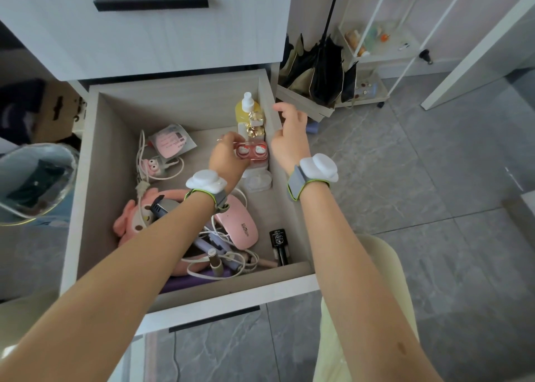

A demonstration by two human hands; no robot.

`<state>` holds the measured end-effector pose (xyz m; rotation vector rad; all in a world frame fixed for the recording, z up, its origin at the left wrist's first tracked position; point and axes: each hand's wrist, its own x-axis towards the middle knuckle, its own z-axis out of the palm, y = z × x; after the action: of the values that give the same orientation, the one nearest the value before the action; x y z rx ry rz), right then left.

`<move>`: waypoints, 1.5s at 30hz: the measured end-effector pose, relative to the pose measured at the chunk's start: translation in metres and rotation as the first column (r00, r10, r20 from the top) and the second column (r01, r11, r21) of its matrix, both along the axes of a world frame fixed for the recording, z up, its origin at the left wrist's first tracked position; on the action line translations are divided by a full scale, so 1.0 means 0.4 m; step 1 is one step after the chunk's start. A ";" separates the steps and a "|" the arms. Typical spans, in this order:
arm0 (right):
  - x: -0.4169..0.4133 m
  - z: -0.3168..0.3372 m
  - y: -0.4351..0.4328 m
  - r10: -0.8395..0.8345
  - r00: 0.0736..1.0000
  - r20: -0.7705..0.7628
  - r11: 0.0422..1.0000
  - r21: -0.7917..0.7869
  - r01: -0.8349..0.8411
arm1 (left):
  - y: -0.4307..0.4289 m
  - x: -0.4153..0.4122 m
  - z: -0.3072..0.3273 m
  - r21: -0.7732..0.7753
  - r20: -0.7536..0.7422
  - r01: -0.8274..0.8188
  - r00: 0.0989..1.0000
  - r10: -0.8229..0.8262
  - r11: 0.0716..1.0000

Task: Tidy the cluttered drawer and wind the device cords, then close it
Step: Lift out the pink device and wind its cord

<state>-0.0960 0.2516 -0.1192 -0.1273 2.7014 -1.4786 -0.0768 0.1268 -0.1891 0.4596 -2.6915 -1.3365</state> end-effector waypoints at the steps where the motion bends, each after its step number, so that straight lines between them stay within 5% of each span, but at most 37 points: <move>1: -0.001 -0.001 -0.001 -0.003 1.000 0.001 1.000 0.005 0.003 | 0.001 0.000 0.000 -0.043 -0.003 0.014 1.000 -0.014 0.999; 20: -0.003 -0.004 -0.003 0.004 1.000 0.017 0.999 0.042 -0.005 | 0.014 0.012 -0.011 -0.002 0.024 0.023 0.999 -0.023 1.000; 32: -0.004 -0.006 -0.003 -0.004 1.000 0.016 1.000 0.028 0.003 | 0.012 0.061 0.027 -0.208 0.105 0.110 0.990 -0.090 0.972; 37: -0.004 0.000 -0.006 -0.002 0.985 -0.173 0.988 0.154 0.029 | -0.073 0.149 0.047 -0.340 0.337 0.453 0.877 -0.343 0.824; 41: 0.038 0.050 -0.043 0.026 0.883 -0.469 0.988 -0.122 -0.094 | -0.153 0.203 0.069 -0.320 0.374 0.558 0.817 -0.438 0.766; 43: 0.065 0.058 -0.064 0.144 0.915 -0.377 0.977 -0.094 -0.192 | -0.181 0.217 0.069 -0.302 0.331 0.557 0.822 -0.463 0.774; 45: 0.084 0.033 -0.087 0.375 0.920 -0.115 0.921 0.159 -0.356 | -0.214 0.228 0.066 -0.290 0.272 0.538 0.839 -0.471 0.791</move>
<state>-0.0624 0.2167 -0.1058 -0.7163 2.6753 -1.2152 0.0142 0.0411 -0.1626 -0.2152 -3.2724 -0.8671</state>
